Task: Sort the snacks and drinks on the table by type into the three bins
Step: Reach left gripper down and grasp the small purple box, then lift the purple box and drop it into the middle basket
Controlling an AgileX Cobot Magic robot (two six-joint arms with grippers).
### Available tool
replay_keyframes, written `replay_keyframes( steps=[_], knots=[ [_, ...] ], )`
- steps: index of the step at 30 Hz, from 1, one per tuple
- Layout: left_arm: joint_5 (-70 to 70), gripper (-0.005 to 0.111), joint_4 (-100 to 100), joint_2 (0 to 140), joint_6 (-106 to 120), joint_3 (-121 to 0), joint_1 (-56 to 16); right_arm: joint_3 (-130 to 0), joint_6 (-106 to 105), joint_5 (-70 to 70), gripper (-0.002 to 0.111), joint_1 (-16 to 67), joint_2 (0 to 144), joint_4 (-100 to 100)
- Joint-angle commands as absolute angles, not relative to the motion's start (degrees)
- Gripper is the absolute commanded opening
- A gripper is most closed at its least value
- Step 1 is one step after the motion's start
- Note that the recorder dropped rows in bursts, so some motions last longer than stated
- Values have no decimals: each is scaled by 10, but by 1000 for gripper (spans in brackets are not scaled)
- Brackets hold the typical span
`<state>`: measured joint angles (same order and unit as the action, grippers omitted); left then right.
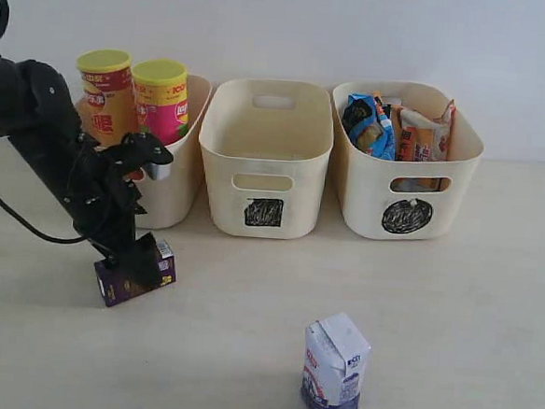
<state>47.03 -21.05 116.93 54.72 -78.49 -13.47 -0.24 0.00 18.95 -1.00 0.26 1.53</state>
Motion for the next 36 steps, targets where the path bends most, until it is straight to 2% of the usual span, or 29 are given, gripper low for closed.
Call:
replay_keyframes(
  steps=[1,6,8,10,12,13,23,36],
  knots=[
    [438,85,-211,1185,549,-785,-138,0,0,184,0,-12,0,10],
    [409,83,-211,1201,549,-785,-138,0,0,184,0,-12,0,10],
    [410,72,-211,1202,549,-785,-138,0,0,184,0,-12,0,10],
    [419,49,-211,1203,549,-785,-138,0,0,184,0,-12,0,10],
    [423,15,-211,1203,551,-785,-138,0,0,184,0,-12,0,10],
    [424,5,-211,1202,558,-787,-138,0,0,184,0,-12,0,10],
    [432,4,-285,1127,551,-791,-148,0,0,184,0,-12,0,10],
    [415,4,-353,1100,558,-871,-243,0,0,184,0,-12,0,10]
  ],
)
